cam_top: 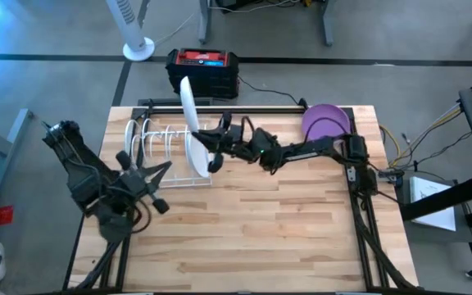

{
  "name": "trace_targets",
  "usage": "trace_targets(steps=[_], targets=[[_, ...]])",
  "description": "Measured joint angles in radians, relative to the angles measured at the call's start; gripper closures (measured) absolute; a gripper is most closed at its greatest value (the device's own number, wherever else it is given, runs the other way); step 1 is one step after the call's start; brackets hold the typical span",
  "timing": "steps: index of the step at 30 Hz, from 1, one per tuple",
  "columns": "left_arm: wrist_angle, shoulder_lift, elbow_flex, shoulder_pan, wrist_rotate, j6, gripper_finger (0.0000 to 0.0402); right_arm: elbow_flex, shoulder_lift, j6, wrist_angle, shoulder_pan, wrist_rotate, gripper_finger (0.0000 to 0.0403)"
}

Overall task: Sort dishes
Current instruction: Put the white plate into the white dish rack

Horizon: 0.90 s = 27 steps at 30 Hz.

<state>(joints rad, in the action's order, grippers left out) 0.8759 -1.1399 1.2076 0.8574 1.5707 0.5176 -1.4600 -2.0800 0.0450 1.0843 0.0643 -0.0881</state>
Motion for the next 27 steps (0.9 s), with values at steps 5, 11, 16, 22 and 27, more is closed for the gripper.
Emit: trace_targets(steps=[5, 11, 16, 22, 27], targets=[[0.021, 0.000, 0.072, 0.034, 0.000, -0.083, 0.0401, -0.138, -0.106, -0.123, -0.002, -0.044, -0.121, 0.0403], [0.155, 0.012, 0.121, 0.034, 0.000, -0.077, 0.0401, -0.321, -0.254, -0.211, -0.002, -0.074, -0.166, 0.0403], [0.181, 0.035, 0.112, 0.034, 0.001, -0.069, 0.0401, -0.463, -0.367, -0.253, -0.013, -0.087, -0.176, 0.0403], [0.183, 0.060, 0.073, 0.037, -0.001, -0.021, 0.0401, -0.590, -0.455, -0.266, -0.050, -0.089, -0.176, 0.0403], [0.187, 0.072, 0.045, 0.039, -0.004, -0.008, 0.0401, -0.615, -0.475, -0.241, -0.087, -0.090, -0.176, 0.0403]])
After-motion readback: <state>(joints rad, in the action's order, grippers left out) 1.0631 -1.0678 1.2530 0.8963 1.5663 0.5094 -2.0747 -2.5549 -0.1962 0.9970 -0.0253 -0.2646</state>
